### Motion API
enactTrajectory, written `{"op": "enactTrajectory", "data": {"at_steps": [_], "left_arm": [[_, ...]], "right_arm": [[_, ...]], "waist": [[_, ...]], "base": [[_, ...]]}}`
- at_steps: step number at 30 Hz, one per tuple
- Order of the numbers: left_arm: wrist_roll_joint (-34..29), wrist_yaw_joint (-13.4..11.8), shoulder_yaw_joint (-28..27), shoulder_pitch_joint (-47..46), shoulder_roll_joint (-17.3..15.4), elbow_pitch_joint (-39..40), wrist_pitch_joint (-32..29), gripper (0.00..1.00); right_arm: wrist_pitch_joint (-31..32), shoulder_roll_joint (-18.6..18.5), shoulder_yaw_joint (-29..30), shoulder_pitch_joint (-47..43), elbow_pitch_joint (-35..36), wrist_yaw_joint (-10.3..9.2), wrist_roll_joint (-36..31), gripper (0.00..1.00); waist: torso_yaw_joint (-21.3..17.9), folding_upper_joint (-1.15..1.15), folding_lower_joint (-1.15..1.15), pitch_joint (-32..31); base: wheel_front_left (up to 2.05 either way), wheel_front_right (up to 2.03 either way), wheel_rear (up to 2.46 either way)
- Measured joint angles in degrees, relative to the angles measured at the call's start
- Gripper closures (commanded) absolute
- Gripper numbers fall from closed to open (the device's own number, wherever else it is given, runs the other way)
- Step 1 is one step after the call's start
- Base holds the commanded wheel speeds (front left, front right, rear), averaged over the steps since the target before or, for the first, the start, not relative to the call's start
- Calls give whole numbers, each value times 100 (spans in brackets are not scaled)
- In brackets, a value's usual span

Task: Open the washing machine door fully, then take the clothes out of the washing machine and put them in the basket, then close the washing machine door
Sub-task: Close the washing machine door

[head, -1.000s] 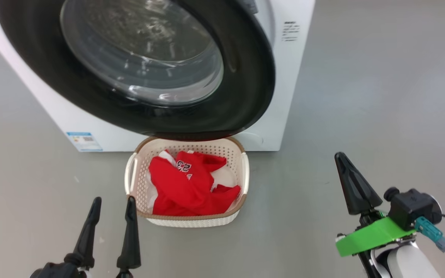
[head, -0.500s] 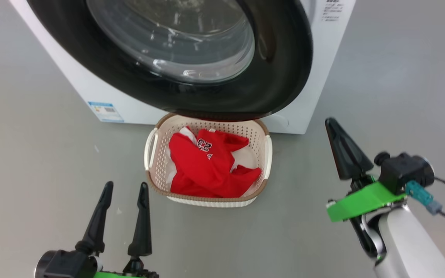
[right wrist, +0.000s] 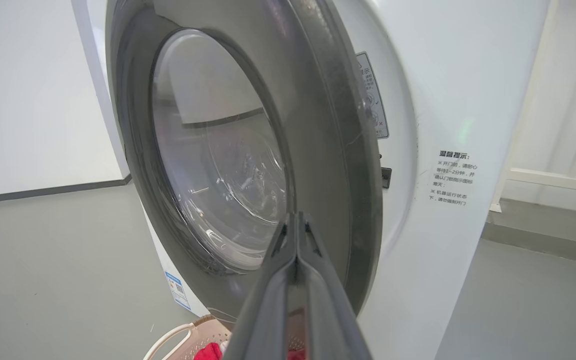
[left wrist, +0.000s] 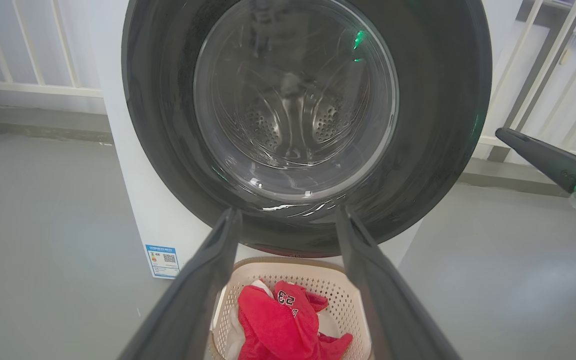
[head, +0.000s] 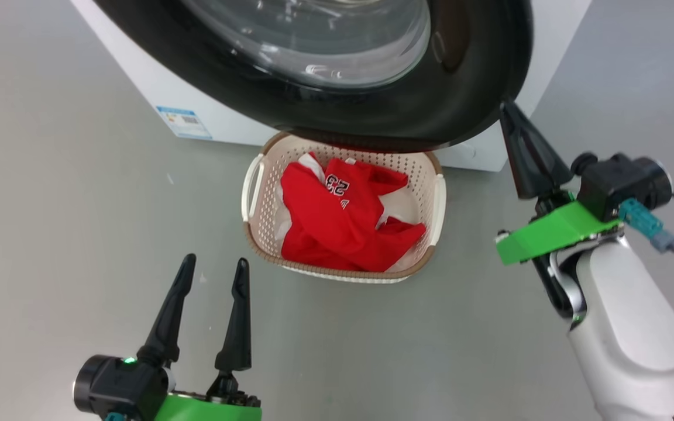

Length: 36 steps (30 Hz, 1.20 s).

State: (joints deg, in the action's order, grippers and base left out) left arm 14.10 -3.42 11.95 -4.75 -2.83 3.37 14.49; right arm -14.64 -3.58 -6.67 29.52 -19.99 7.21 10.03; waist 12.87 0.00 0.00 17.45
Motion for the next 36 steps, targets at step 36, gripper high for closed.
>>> {"op": "enactTrajectory", "data": {"at_steps": [36], "left_arm": [[60,154,137,-447,49,-167,0,0]], "right_arm": [[-2,-544,98,2629,-1774,9,613,100]], "waist": [[386,0,0,738]], "base": [[0,0,0]]}}
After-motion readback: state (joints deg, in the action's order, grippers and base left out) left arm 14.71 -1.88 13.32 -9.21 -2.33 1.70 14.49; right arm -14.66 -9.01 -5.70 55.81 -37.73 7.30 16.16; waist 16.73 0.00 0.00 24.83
